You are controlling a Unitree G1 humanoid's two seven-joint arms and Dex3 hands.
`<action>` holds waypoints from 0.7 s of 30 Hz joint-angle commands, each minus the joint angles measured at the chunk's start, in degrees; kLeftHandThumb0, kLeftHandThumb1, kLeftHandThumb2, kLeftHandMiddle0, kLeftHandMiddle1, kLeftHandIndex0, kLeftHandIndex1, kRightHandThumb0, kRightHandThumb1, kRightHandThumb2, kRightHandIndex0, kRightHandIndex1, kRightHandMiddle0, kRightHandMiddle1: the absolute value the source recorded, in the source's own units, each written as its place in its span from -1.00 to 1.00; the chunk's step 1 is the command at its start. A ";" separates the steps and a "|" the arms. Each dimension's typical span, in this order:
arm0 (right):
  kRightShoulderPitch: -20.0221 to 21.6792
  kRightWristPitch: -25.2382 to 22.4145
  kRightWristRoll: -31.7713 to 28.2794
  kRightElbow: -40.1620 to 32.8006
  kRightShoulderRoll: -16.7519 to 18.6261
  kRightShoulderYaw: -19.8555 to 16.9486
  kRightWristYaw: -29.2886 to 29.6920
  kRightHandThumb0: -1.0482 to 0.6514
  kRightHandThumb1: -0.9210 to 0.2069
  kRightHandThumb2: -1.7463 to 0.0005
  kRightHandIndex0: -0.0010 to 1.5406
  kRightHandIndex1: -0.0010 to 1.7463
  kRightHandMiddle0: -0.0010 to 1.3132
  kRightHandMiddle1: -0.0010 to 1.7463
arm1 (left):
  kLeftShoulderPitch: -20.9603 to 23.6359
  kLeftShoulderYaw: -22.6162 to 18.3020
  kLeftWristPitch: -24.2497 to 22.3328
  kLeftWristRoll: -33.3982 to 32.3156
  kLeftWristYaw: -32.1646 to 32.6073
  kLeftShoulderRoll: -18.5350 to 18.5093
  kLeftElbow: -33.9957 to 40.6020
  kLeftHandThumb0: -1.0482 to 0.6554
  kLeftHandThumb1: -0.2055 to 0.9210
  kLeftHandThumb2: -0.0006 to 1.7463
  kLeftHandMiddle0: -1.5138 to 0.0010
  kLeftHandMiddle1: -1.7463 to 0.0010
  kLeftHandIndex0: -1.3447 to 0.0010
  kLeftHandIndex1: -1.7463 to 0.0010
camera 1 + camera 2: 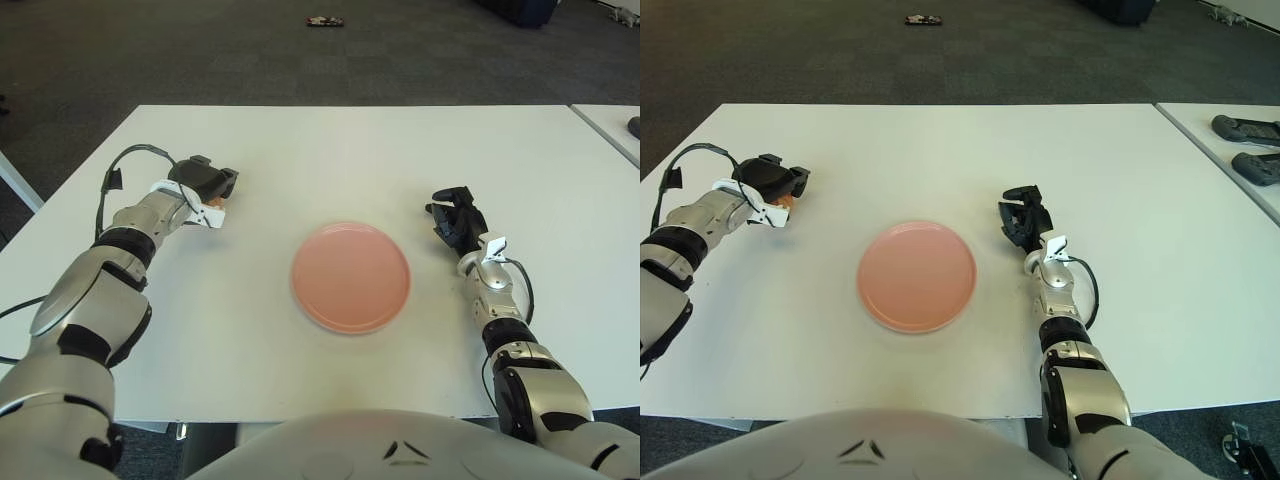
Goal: Put the apple into the plate.
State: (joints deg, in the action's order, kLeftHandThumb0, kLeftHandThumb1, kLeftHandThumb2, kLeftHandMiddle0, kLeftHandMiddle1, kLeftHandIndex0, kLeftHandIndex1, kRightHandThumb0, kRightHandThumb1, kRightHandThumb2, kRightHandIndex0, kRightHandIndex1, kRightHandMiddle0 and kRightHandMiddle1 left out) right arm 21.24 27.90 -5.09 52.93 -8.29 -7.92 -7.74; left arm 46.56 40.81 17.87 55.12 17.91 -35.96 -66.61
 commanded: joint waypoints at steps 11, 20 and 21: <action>-2.72 -3.31 0.20 2.99 -0.09 -0.39 -0.30 -0.18 -1.00 0.46 -0.55 0.41 -0.62 0.94 | 2.34 3.04 3.20 1.82 2.67 1.06 -6.10 0.22 -0.37 0.71 0.18 -0.99 0.07 -0.96; -2.66 -3.31 0.28 3.08 -0.09 -0.55 -0.38 -0.18 -1.00 0.46 -0.55 0.41 -0.62 0.94 | 1.63 -1.52 4.64 -3.72 1.84 1.85 -5.87 0.22 -0.40 0.71 0.14 -0.96 0.03 -0.93; -2.66 -3.31 0.29 3.08 -0.09 -0.55 -0.38 -0.18 -1.00 0.46 -0.55 0.41 -0.62 0.94 | 1.70 -1.89 4.55 -4.17 1.39 1.94 -5.65 0.22 -0.40 0.71 0.14 -0.96 0.03 -0.93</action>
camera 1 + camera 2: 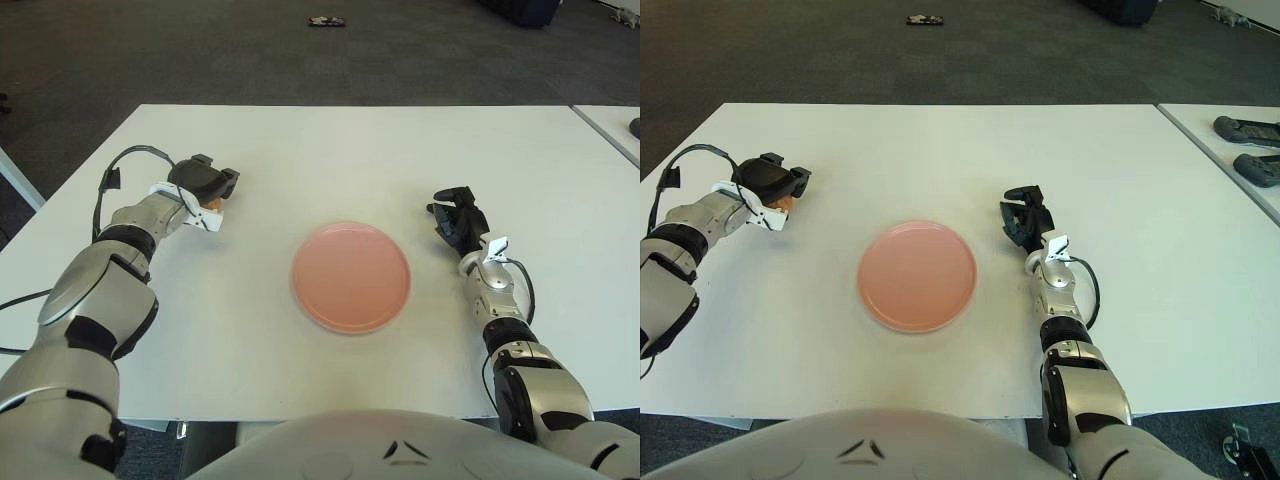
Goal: Put the apple into the plate.
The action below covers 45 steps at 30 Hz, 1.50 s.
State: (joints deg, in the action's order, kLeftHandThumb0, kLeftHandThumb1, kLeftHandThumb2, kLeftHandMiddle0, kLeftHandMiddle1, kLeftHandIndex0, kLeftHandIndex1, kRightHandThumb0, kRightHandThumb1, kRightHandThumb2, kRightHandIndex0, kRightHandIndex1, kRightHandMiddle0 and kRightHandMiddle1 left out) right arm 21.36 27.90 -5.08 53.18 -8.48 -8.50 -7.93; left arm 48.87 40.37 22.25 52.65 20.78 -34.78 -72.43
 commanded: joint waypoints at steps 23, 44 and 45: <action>-2.64 -3.27 0.26 3.10 0.02 -0.04 -0.28 -0.18 -1.00 0.46 -0.55 0.41 -0.62 0.94 | -0.43 -12.88 5.78 -14.21 -0.59 2.49 2.42 0.22 -0.72 0.92 -0.11 -1.00 -0.15 -0.82; -2.24 -3.32 0.29 3.56 -0.02 -0.14 -0.31 -0.18 -1.00 0.46 -0.55 0.41 -0.62 0.94 | -1.84 -25.14 9.53 -28.93 -13.23 5.02 7.51 0.23 -0.61 0.90 -0.10 -0.98 0.07 -1.00; -2.20 -3.32 0.30 3.62 -0.03 -0.14 -0.31 -0.18 -1.00 0.46 -0.55 0.41 -0.62 0.94 | -1.88 -25.37 9.57 -29.04 -13.32 5.09 7.61 0.23 -0.61 0.90 -0.10 -0.97 0.07 -1.00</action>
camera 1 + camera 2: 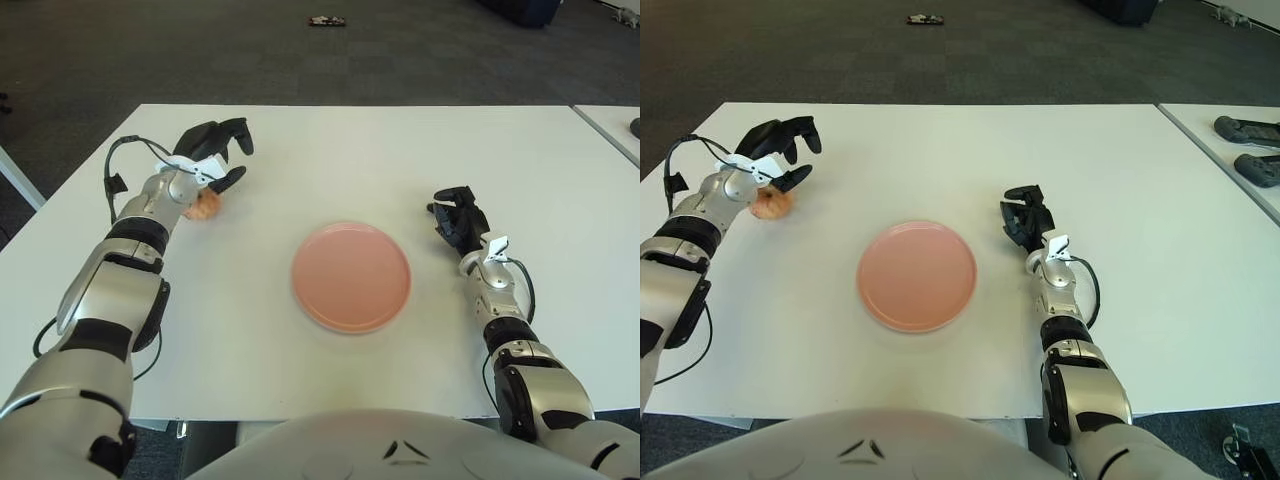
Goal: Put the apple into the plate.
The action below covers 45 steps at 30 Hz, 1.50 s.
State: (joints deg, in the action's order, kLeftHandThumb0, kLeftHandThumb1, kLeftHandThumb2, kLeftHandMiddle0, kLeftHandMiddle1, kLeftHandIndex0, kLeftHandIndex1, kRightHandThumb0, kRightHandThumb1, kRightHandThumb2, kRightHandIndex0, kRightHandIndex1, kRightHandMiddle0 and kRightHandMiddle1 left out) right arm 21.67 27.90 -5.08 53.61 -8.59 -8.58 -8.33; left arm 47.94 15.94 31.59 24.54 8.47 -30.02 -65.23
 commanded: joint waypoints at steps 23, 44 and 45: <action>-2.41 -3.24 0.30 3.38 0.07 -0.08 0.08 -0.18 -1.00 0.46 -0.55 0.41 -0.62 0.94 | -0.74 -1.57 -0.31 -0.16 -2.17 0.11 0.70 0.23 -0.59 0.87 -0.13 -0.92 0.10 -1.00; -2.43 -3.13 0.37 3.47 0.18 -0.06 0.16 -0.18 -1.00 0.46 -0.55 0.41 -0.62 0.94 | 7.13 16.78 -9.19 25.63 -20.31 -12.71 7.45 -0.99 0.62 -0.68 0.99 0.97 0.99 0.96; -2.42 -3.13 0.38 3.48 0.18 -0.07 0.16 -0.18 -1.00 0.46 -0.55 0.41 -0.62 0.94 | 7.21 17.02 -9.60 25.99 -20.55 -12.82 7.67 -0.99 0.65 -0.70 1.00 0.98 1.00 0.97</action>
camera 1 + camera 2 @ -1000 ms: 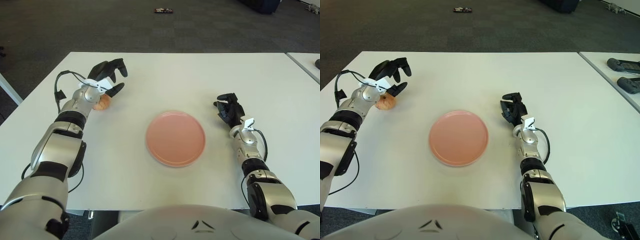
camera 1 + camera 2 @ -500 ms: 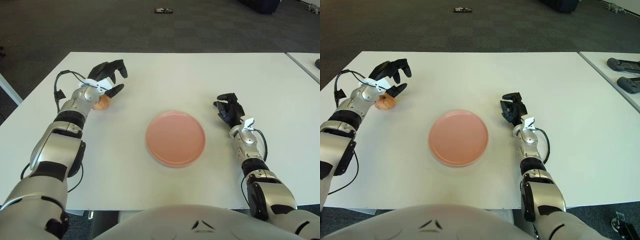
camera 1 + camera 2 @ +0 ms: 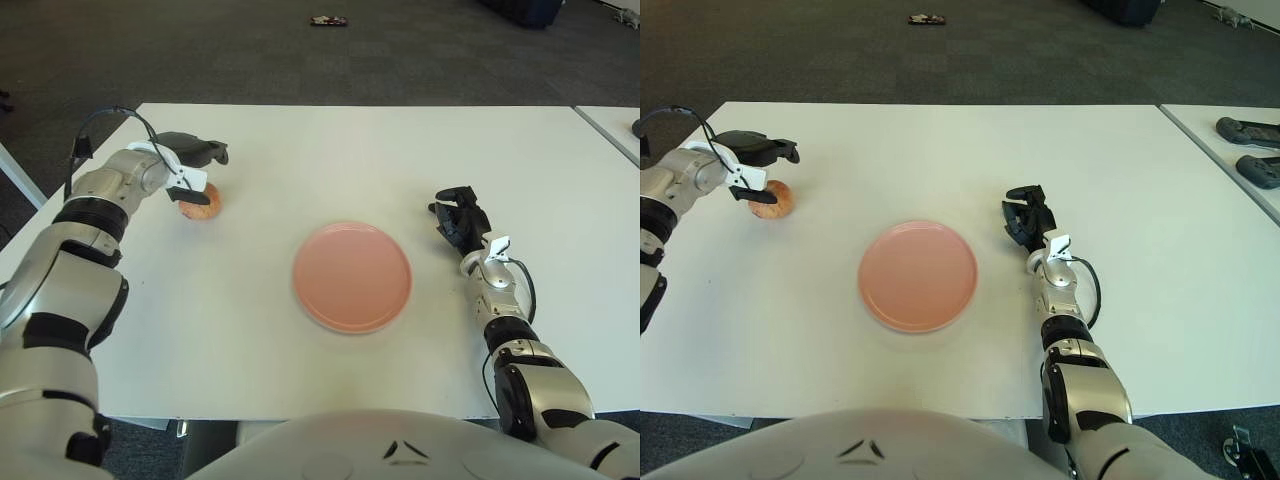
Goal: Put the apple into the plate.
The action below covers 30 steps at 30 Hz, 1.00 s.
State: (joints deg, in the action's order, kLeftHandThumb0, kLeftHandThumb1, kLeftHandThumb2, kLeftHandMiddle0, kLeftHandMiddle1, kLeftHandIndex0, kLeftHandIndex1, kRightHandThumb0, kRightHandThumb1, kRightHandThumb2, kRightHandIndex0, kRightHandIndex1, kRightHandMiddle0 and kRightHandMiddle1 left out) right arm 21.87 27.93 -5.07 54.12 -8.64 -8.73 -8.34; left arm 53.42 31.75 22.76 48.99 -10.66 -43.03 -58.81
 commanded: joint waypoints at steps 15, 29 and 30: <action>-2.84 -3.02 0.43 2.80 0.36 0.13 0.23 -0.18 -1.00 0.46 -0.55 0.41 -0.62 0.94 | 1.69 5.15 -3.61 8.49 -1.32 -2.89 2.52 -1.00 0.76 -0.81 1.00 1.00 1.00 1.00; -2.77 -3.03 0.42 2.91 0.31 0.09 0.19 -0.18 -1.00 0.46 -0.55 0.41 -0.62 0.94 | 0.39 3.49 -1.79 6.80 -4.90 -6.27 7.09 -1.00 0.84 -0.81 1.00 1.00 1.00 1.00; -2.77 -3.03 0.42 2.90 0.31 0.09 0.19 -0.18 -1.00 0.46 -0.55 0.41 -0.62 0.94 | 0.29 3.43 -1.81 6.73 -5.09 -6.33 7.33 -1.00 0.83 -0.82 1.00 1.00 1.00 1.00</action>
State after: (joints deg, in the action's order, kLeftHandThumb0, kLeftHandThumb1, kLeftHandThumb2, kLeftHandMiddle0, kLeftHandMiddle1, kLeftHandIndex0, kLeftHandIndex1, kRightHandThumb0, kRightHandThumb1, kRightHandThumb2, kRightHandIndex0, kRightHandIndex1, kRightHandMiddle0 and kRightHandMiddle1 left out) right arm 21.84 28.00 -5.06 54.16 -8.63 -8.75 -8.33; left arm 54.21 35.71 20.53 56.47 -14.80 -49.25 -52.69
